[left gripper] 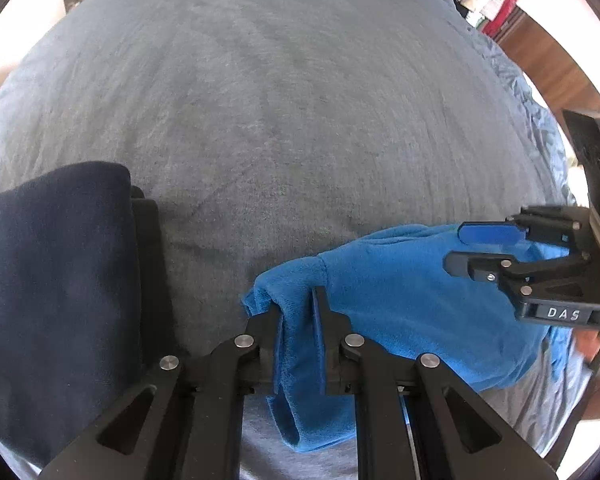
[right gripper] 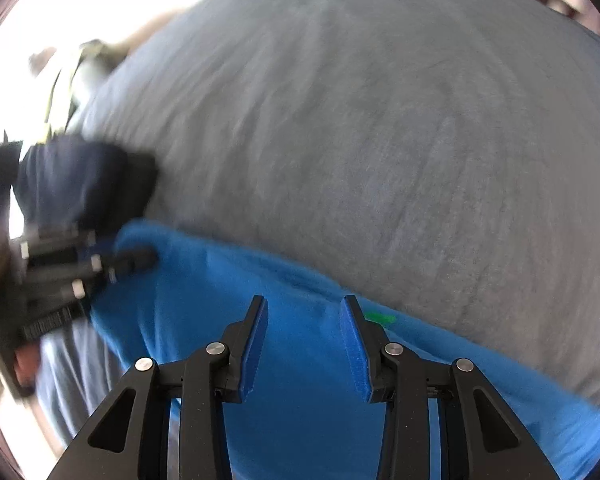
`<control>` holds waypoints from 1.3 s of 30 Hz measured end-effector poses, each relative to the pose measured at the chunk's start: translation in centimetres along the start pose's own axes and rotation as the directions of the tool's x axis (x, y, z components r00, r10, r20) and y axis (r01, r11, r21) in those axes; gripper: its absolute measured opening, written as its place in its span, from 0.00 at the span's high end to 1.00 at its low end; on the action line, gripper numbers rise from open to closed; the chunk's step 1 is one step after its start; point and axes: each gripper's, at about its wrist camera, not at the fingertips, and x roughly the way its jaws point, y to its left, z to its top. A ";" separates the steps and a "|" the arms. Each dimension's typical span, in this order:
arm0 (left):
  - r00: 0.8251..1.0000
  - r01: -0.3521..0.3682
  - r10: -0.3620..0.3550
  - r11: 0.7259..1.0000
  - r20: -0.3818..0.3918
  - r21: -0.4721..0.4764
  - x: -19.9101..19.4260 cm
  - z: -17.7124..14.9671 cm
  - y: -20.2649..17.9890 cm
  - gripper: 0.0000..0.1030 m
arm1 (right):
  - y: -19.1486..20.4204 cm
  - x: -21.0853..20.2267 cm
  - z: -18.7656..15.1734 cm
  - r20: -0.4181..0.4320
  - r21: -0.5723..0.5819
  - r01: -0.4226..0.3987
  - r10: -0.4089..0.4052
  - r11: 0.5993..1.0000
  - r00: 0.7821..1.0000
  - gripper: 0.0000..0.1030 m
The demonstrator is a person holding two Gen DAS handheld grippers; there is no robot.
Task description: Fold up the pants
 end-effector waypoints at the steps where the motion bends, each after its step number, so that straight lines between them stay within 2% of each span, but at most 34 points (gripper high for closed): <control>1: 1.000 -0.008 0.008 1.000 0.001 0.008 0.0 0.0 -0.2 0.86 | -0.2 0.3 0.0 -0.034 -0.037 -0.012 0.011 0.999 0.999 0.62; 3: 1.000 -0.023 0.023 0.999 0.001 0.025 0.0 0.0 -0.5 0.86 | -0.5 0.8 0.2 -0.087 -0.127 -0.007 -0.004 0.992 0.996 0.62; 8: 1.000 -0.031 0.031 0.999 -0.003 0.035 0.2 0.2 -0.9 0.86 | -1.1 0.8 1.4 -0.122 -0.247 0.034 -0.066 0.968 0.990 0.62; 13: 1.000 -0.030 0.030 0.999 -0.008 0.041 0.4 0.5 -0.8 0.86 | -1.7 1.8 2.4 -0.219 -0.305 -0.033 -0.036 0.952 0.975 0.65; 16: 1.000 -0.028 0.029 0.998 -0.009 0.049 0.5 0.3 -0.7 0.86 | -2.1 2.3 2.4 -0.247 -0.303 -0.042 -0.035 0.952 0.968 0.66; 20: 1.000 -0.024 0.025 0.999 -0.013 0.041 0.6 0.3 -0.7 0.86 | -3.2 3.2 2.2 -0.275 -0.242 -0.049 -0.020 0.969 0.961 0.67; 21: 1.000 -0.024 0.025 0.999 -0.013 0.039 0.7 0.3 -0.7 0.86 | -3.4 3.5 2.1 -0.283 -0.223 -0.052 -0.014 0.974 0.959 0.70; 22: 1.000 -0.023 0.023 0.999 -0.014 0.035 0.7 0.3 -0.7 0.86 | -3.6 3.6 2.0 -0.286 -0.207 -0.055 -0.007 0.977 0.958 0.71; 24: 1.000 -0.021 0.022 0.999 -0.013 0.034 0.6 0.2 -0.6 0.86 | -3.9 3.6 2.1 -0.282 -0.190 -0.047 -0.008 0.981 0.959 0.83; 26: 1.000 -0.017 0.017 0.999 -0.012 0.033 0.6 0.2 -0.6 0.86 | -3.8 2.8 1.9 -0.252 -0.190 -0.021 -0.028 0.982 0.967 0.88; 32: 1.000 0.001 -0.001 1.000 0.002 0.029 0.6 0.2 -0.7 0.83 | -2.7 -0.1 1.5 -0.140 -0.161 0.069 -0.092 0.984 0.986 0.90; 36: 1.000 -0.010 0.010 1.000 0.007 0.014 0.9 0.5 -0.6 0.82 | -2.8 0.8 1.7 -0.137 -0.172 0.107 -0.132 0.979 0.982 0.90; 38: 1.000 -0.021 0.021 1.000 0.004 0.011 1.1 0.5 -0.2 0.78 | -2.8 2.1 1.6 -0.150 -0.162 0.111 -0.135 0.981 0.979 0.90; 39: 0.999 -0.037 0.037 0.999 0.003 0.013 1.1 0.4 -0.2 0.68 | -3.0 2.5 1.6 -0.151 -0.163 0.113 -0.138 0.980 0.979 0.90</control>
